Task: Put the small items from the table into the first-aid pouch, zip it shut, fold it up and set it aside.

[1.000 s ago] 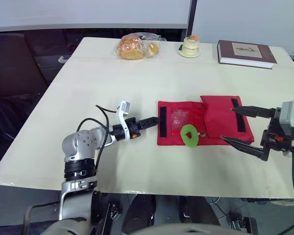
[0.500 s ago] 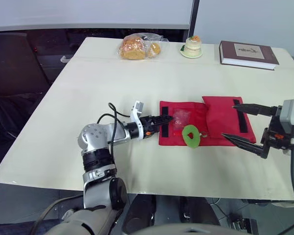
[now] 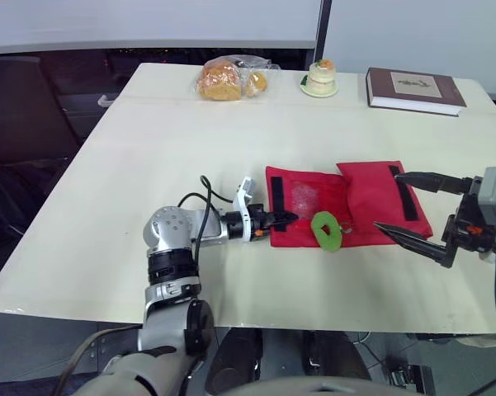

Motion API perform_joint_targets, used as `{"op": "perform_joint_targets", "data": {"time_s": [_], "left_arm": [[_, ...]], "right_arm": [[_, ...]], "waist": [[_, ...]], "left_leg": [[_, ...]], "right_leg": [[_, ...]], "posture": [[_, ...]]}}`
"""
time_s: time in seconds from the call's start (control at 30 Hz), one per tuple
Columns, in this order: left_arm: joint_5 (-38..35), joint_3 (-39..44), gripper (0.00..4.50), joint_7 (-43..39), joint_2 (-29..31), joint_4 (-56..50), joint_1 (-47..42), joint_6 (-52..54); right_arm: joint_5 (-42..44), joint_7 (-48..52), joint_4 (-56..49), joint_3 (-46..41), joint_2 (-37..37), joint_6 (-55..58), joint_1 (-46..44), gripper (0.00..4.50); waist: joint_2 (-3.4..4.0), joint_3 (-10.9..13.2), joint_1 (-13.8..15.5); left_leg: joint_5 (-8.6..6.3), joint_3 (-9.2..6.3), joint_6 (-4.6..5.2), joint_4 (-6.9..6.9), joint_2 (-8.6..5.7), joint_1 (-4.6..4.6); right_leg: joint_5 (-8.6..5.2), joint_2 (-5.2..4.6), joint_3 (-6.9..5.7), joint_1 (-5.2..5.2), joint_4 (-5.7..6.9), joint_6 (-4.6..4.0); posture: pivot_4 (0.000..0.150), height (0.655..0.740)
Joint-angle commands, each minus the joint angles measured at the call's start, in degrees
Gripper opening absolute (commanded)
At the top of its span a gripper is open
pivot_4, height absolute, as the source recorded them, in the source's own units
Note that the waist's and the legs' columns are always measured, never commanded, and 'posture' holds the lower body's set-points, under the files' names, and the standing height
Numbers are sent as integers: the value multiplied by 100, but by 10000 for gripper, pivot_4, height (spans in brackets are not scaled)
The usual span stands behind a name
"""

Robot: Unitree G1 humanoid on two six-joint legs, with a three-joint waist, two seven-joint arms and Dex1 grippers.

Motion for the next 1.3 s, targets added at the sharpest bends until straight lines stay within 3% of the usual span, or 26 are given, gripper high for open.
{"op": "perform_joint_targets", "data": {"time_s": [0.03,0.27,0.3,0.37,0.63,0.73,1.0,1.3], "left_arm": [[46,-341,831,-739,892,9,134,-258],[561,-1761,831,-3384,2987,965,-257,-1469],[646,-1945,115,-3713,3123,1145,-384,-1599],[831,-2268,0,-4237,3279,1428,-631,-1855],[1457,-3232,0,-5815,3525,1986,-1329,-2480],[1706,-3411,0,-6144,3500,2185,-1551,-2715],[1922,-3561,0,-6798,3353,2246,-1925,-3046],[1457,-3268,0,-6726,2598,1960,-2488,-2932]], "right_arm": [[208,-24,26,-91,-89,133,-30,45000],[-15,256,817,535,-13,-54,-510,45000],[-154,335,1061,730,43,-183,-682,42537],[-473,567,1536,1196,123,-452,-1069,36988],[-1886,1234,3912,2956,1306,-1741,-3083,525],[-2340,1478,4890,3379,1820,-2281,-3496,525],[-3686,1579,6842,4128,2307,-3709,-3625,525],[-4046,1450,7222,4183,2531,-4029,-3628,525]], "waist": [[0,0,-18],[-4,5,-85],[-5,5,-67],[-8,7,-55],[-11,11,-107],[-13,12,-118],[-13,13,-122],[-21,3,-122]], "left_leg": [[1,-2,-2,-3,3,0],[3,0,-5,-14,7,-2],[3,0,-5,-12,5,-5],[2,1,-4,-11,2,-7],[1,13,-1,-8,1,-18],[2,13,-2,-8,4,-25],[14,10,-22,25,1,-95],[1,-15,0,69,6,-80]], "right_leg": [[0,2,0,-2,0,-1],[-15,1,-4,-12,0,-25],[-15,1,-8,-12,-2,-25],[-15,-2,-9,-11,-6,-26],[-9,9,-2,-26,-1,-15],[-1,14,-1,-33,-1,-2],[1,7,-3,-90,18,1],[1,12,-23,-58,33,0]], "posture": [[1500,7289],[1500,7289],[1500,7289],[1500,7289],[1500,7289],[1500,7289],[1500,7289],[1500,7289]]}}
